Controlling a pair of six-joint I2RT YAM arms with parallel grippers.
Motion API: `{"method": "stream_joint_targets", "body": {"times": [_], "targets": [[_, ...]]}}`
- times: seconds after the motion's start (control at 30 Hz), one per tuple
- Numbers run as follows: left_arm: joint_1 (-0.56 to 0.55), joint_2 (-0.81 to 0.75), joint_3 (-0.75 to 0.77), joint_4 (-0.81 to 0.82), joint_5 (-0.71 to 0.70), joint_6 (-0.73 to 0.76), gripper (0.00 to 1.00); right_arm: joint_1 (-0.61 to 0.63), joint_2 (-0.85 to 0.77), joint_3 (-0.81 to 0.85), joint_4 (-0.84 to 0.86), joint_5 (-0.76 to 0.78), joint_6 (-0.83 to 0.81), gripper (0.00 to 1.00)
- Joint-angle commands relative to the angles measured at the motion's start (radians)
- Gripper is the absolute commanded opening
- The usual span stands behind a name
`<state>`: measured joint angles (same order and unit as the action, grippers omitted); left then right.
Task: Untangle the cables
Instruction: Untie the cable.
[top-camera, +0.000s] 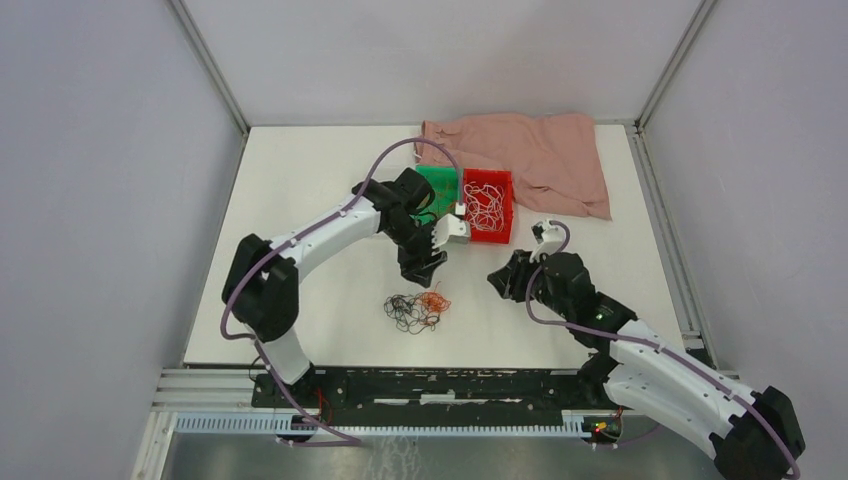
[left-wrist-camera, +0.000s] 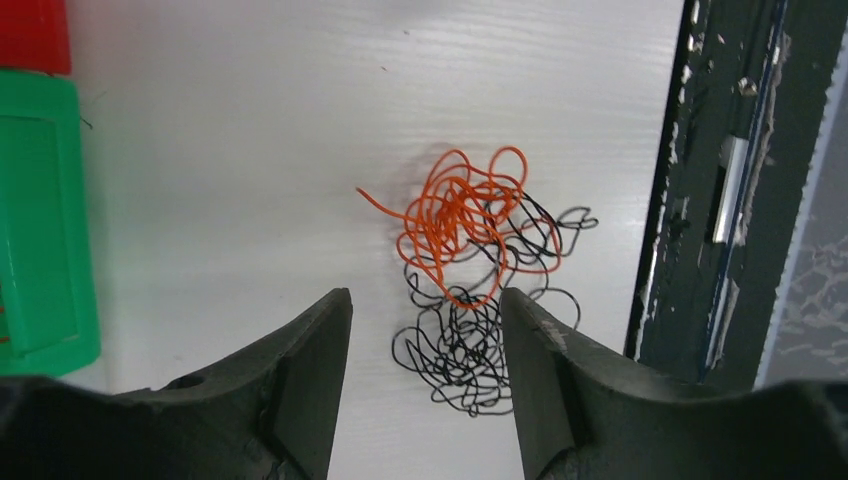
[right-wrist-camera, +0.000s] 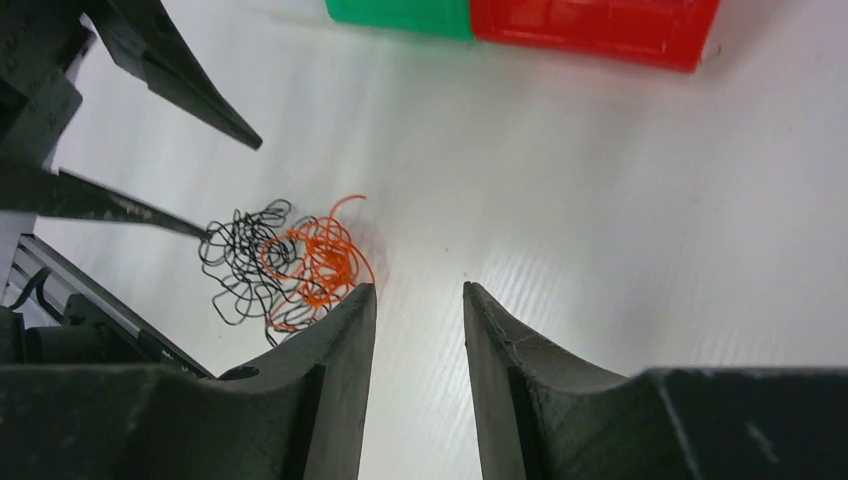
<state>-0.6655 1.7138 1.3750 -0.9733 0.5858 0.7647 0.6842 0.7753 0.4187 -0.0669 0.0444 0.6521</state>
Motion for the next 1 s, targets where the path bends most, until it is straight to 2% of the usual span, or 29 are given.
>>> {"method": "stream_joint_targets", "body": {"times": [0.0,0.23,0.6,0.7,0.8,0.87,0.97], "targets": [[-0.004,0.061,0.056,0.163,0.014,-0.176,0.61,-0.003,-0.044,-0.020,-0.053,0.008,0.058,0.43],[-0.037,0.115,-0.008,0.281,-0.029,-0.334,0.57,-0.002,-0.074,-0.009,-0.060,0.041,0.041,0.40],[-0.065,0.154,-0.120,0.356,-0.082,-0.420,0.50,-0.001,-0.077,-0.001,-0.061,0.037,0.030,0.37],[-0.066,0.171,-0.115,0.366,-0.079,-0.439,0.40,-0.002,-0.083,-0.002,-0.063,0.038,0.027,0.36],[-0.066,0.178,-0.098,0.356,-0.071,-0.443,0.16,-0.002,-0.094,-0.003,-0.065,0.044,0.027,0.35],[-0.066,0.168,-0.076,0.344,-0.069,-0.444,0.05,-0.001,-0.103,-0.008,-0.060,0.047,0.031,0.34],[-0.065,0.137,-0.043,0.325,-0.067,-0.438,0.03,-0.001,-0.099,-0.015,-0.035,0.046,0.043,0.32]]}}
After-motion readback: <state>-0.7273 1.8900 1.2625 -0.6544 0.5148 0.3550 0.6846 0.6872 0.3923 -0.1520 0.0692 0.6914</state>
